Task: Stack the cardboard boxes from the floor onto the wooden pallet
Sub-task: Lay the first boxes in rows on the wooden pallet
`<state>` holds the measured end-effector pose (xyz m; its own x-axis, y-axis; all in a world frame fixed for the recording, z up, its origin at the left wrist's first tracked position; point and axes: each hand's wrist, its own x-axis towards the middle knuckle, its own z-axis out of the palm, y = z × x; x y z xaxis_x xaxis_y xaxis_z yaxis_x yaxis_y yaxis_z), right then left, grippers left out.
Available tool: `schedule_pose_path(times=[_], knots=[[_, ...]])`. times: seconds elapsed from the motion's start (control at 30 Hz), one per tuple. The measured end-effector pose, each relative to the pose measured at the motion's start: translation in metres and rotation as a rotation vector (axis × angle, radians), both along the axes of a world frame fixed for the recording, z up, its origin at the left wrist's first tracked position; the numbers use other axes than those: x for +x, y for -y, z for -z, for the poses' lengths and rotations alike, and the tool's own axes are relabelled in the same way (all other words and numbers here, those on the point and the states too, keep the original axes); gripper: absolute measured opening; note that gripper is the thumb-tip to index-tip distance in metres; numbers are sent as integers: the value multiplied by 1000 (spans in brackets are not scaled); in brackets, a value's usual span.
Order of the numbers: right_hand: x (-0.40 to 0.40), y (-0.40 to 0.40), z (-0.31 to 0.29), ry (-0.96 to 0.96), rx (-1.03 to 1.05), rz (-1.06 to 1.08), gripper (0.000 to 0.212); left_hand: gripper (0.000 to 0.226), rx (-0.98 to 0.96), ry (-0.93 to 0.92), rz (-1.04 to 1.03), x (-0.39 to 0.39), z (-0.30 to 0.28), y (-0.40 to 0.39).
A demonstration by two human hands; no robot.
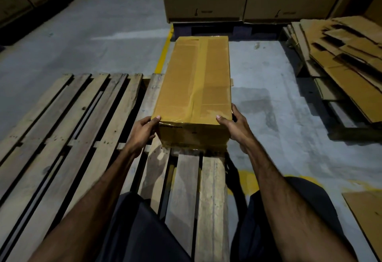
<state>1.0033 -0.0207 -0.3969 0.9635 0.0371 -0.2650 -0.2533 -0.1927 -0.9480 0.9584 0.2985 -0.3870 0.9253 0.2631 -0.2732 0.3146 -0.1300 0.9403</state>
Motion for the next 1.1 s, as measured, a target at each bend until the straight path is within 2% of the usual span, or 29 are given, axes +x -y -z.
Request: schedule_pose_path(times=[0.5, 0.7, 0.87, 1.0, 1.1], knots=[[-1, 3, -4, -2, 50, -30, 70, 29, 7, 3, 9, -5, -1, 0], [1, 3, 2, -46, 51, -27, 84, 36, 23, 8, 24, -7, -2, 1], [4, 2, 7, -84, 9, -29, 107, 31, 24, -2, 16, -9, -1, 1], [7, 2, 13, -92, 1, -27, 113, 33, 7, 6, 19, -8, 2, -5], [5, -2, 13, -89, -25, 1, 114, 45, 11, -5, 39, -5, 6, -10]])
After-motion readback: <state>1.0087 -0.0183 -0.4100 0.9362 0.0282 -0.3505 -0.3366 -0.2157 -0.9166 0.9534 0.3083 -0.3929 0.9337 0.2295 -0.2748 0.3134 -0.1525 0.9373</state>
